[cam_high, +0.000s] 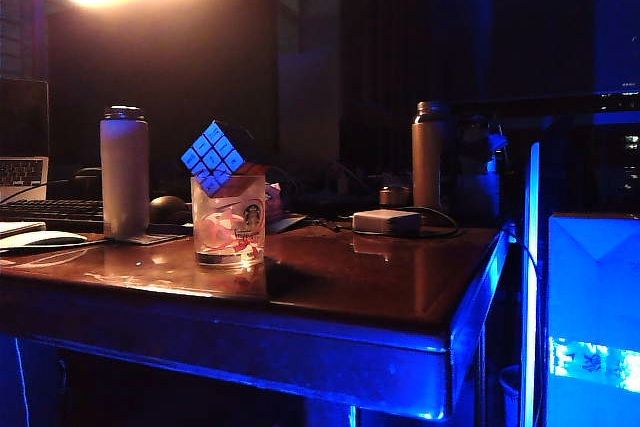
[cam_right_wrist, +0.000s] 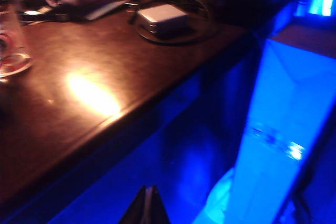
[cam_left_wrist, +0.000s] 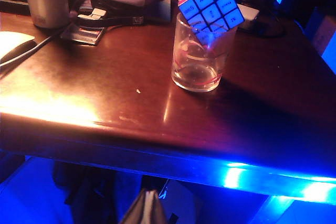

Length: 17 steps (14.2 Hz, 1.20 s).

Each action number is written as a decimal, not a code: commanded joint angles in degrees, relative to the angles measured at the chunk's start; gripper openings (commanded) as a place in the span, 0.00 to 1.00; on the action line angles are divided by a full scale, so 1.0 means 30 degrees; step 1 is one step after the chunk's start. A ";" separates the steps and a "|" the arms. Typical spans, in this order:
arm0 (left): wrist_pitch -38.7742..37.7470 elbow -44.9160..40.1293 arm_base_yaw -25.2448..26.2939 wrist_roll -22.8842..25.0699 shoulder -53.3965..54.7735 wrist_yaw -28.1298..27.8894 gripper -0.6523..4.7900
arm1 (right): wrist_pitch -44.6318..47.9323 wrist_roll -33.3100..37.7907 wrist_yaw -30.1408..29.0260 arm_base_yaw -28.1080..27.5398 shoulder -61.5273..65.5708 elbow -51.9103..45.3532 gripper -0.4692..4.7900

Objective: Stack the Rubik's Cube on top of the glass cup.

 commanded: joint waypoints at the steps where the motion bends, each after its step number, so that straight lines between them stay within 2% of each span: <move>1: -0.0153 -0.0153 0.0000 -0.0007 -0.0058 0.0066 0.12 | -0.0117 0.0087 0.0240 -0.0182 0.0015 -0.0073 0.08; 3: -0.0153 -0.0153 0.0000 -0.0007 -0.0058 0.0066 0.12 | -0.0066 0.0080 0.0357 -0.0270 0.0015 -0.0073 0.13; 12: -0.0160 -0.0153 0.0007 0.0015 -0.0058 -0.0095 0.12 | -0.0066 0.0095 0.0233 -0.0284 0.0015 -0.0073 0.13; 13: -0.0168 -0.0160 0.0044 0.0277 -0.0058 -0.0838 0.12 | -0.0066 0.0095 0.0233 -0.0284 0.0015 -0.0073 0.13; 15: -0.0160 -0.0175 0.0597 0.1953 -0.0058 -0.2943 0.12 | -0.0066 0.0095 0.0233 -0.0284 0.0015 -0.0073 0.13; 17: 0.0051 -0.0248 0.1945 0.2601 -0.0058 -0.3184 0.12 | -0.0066 0.0095 0.0233 -0.0284 0.0015 -0.0073 0.13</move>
